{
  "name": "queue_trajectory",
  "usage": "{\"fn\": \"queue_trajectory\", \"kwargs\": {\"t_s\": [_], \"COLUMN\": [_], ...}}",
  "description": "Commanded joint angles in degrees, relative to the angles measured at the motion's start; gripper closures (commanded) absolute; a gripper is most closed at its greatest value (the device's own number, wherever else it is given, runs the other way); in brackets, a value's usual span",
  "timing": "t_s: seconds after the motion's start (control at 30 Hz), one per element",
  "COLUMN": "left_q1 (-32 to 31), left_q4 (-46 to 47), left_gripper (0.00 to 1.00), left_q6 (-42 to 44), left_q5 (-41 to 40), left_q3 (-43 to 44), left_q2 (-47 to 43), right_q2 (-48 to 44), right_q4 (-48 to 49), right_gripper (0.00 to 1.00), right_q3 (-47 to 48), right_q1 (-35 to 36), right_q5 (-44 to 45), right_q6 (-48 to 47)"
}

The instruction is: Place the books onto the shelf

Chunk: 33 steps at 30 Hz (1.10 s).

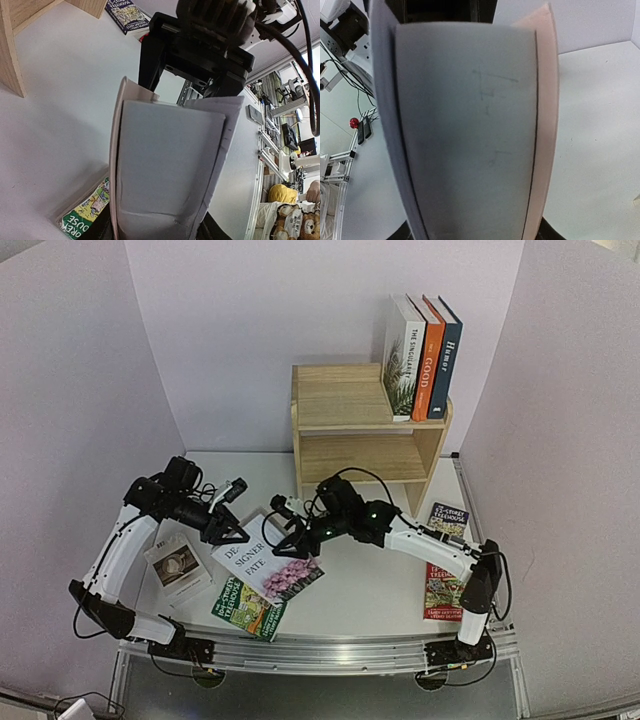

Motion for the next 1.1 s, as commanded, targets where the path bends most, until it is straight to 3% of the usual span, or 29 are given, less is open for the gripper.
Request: {"fn": "queue_trajectory", "kwargs": {"t_s": [0.0, 0.07, 0.33, 0.5, 0.63, 0.73, 1.07], "left_q1": [1.84, 4.77, 18.11, 28.61, 34.18, 36.89, 38.34], "left_q4": [-4.02, -2.36, 8.46, 15.00, 13.48, 13.12, 15.24], "left_gripper": [0.75, 0.76, 0.81, 0.75, 0.75, 0.74, 0.74], "left_q6": [-5.36, -8.60, -24.67, -39.75, -43.73, -46.60, -52.54], "left_q5": [6.29, 8.86, 12.60, 10.34, 3.67, 2.86, 5.69], "left_q3": [-1.96, -4.23, -16.50, -23.69, -25.21, -27.22, -32.50], "left_q2": [-1.34, -1.67, -4.58, -4.20, -2.35, -1.82, -1.59], "right_q2": [-0.29, -0.44, -1.76, 1.70, 10.37, 18.20, 32.90], "right_q4": [5.95, 5.90, 6.02, 7.19, 9.40, 11.80, 20.58], "right_gripper": [0.23, 0.15, 0.11, 0.09, 0.09, 0.09, 0.10], "right_q3": [3.85, 3.80, 3.95, 6.46, 10.05, 15.00, 26.12], "right_q1": [-1.48, -1.44, 0.29, 10.86, 20.87, 23.88, 24.09], "right_q5": [8.94, 15.10, 39.01, 54.20, 63.04, 69.53, 69.55], "right_q6": [0.75, 1.50, 3.92, -10.22, -26.39, -34.07, -42.22]}}
